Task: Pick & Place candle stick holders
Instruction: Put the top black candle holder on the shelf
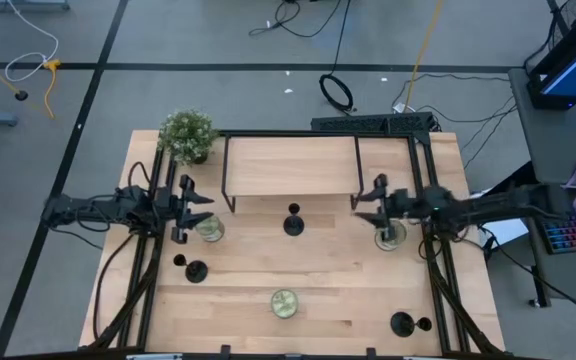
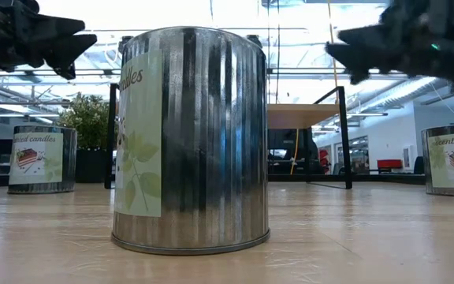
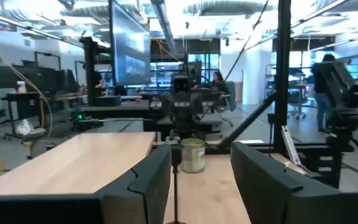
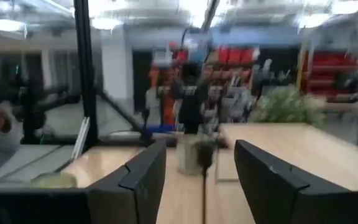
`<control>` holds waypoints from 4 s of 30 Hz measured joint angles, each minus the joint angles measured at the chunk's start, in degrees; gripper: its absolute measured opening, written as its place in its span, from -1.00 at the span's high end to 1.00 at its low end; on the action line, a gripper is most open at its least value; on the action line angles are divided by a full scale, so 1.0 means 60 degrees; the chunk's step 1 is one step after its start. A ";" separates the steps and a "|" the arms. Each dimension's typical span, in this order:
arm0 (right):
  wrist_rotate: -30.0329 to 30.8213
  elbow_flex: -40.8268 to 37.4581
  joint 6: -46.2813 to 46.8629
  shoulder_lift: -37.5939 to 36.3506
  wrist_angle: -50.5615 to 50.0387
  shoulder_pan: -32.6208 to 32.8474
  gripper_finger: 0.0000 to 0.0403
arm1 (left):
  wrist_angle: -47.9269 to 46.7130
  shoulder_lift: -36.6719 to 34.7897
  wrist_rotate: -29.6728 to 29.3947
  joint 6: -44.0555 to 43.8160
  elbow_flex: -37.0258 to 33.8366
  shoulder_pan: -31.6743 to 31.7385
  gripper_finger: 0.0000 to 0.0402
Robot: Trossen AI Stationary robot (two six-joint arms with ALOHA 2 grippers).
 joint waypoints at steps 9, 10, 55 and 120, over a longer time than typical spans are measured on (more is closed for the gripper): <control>0.0012 0.1995 -0.0037 0.3342 0.0217 0.0548 0.11 | 0.0901 0.1172 -0.0242 0.0080 0.0007 -0.0072 0.13; 0.0034 0.2120 0.0025 0.3657 0.0215 0.0591 0.11 | 0.0905 0.1266 -0.0245 0.0078 0.0007 -0.0072 0.13; 0.4235 0.5723 0.2166 0.7462 -0.3935 0.1656 0.16 | 0.0847 0.2010 -0.0267 -0.0343 0.0007 -0.0072 0.13; 0.2986 0.6014 0.0230 0.3256 -0.6365 -0.4927 0.95 | 0.0634 0.2010 -0.0267 0.0374 0.0007 -0.0072 0.13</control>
